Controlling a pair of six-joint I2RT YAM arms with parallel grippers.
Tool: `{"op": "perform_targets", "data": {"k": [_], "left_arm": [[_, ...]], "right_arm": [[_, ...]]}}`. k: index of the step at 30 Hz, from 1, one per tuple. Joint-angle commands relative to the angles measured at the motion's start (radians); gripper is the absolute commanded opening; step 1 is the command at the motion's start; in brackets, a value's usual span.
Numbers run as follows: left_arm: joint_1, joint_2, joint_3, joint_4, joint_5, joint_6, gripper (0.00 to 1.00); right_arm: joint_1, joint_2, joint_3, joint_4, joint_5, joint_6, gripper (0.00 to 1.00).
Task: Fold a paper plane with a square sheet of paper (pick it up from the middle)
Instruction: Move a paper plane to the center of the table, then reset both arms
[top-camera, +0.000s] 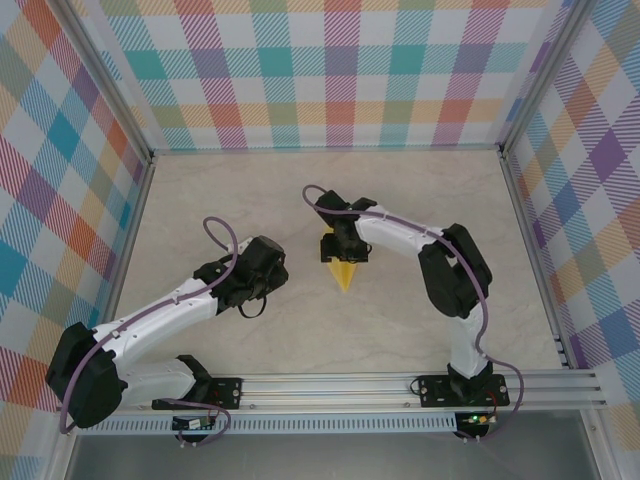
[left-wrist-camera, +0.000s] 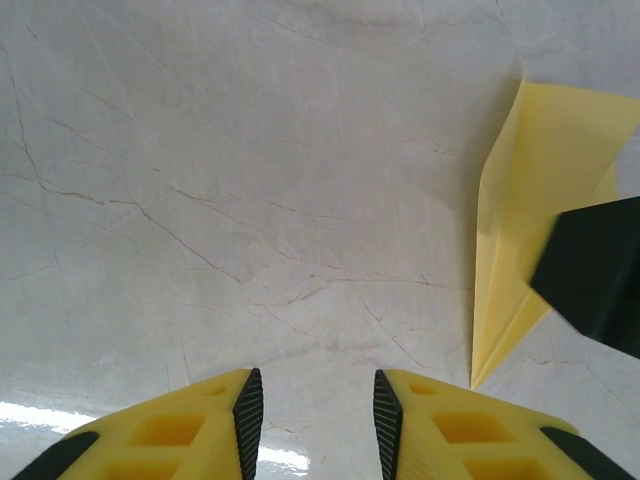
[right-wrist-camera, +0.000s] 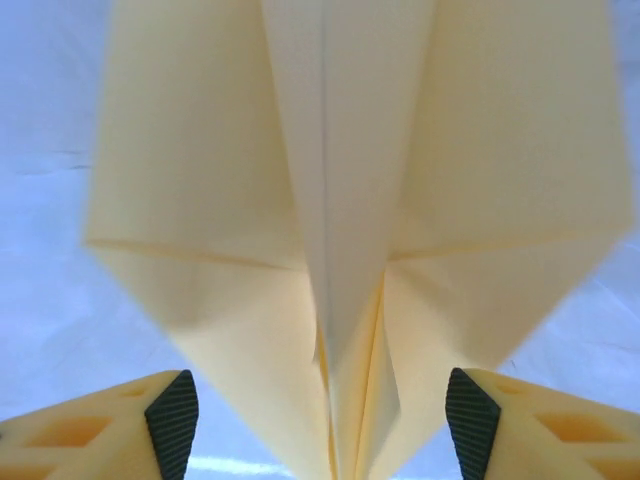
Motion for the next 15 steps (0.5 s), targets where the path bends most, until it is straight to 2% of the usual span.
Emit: {"op": "perform_targets", "data": {"k": [1,4,8,13,15], "left_arm": [[0.013,0.005,0.033,-0.032,-0.024,0.034,0.37],[0.014,-0.004,0.046,-0.054,-0.049,0.061,0.39],[0.013,-0.024,0.061,-0.088,-0.113,0.105,0.44],[0.013,-0.066,0.08,-0.152,-0.239,0.165,0.64],[0.013,-0.09,0.085,-0.185,-0.322,0.19,0.74]], "right_arm": [[-0.004,-0.113,-0.011,-0.053,0.038,-0.013,0.73],[-0.004,-0.25,-0.066,-0.026,0.107,-0.039,0.81],[-0.004,-0.482,-0.164,0.048,0.265,-0.103,0.99],[-0.033,-0.697,-0.325,0.158,0.602,-0.197,1.0],[-0.096,-0.771,-0.437,0.277,0.621,-0.289,1.0]]}}
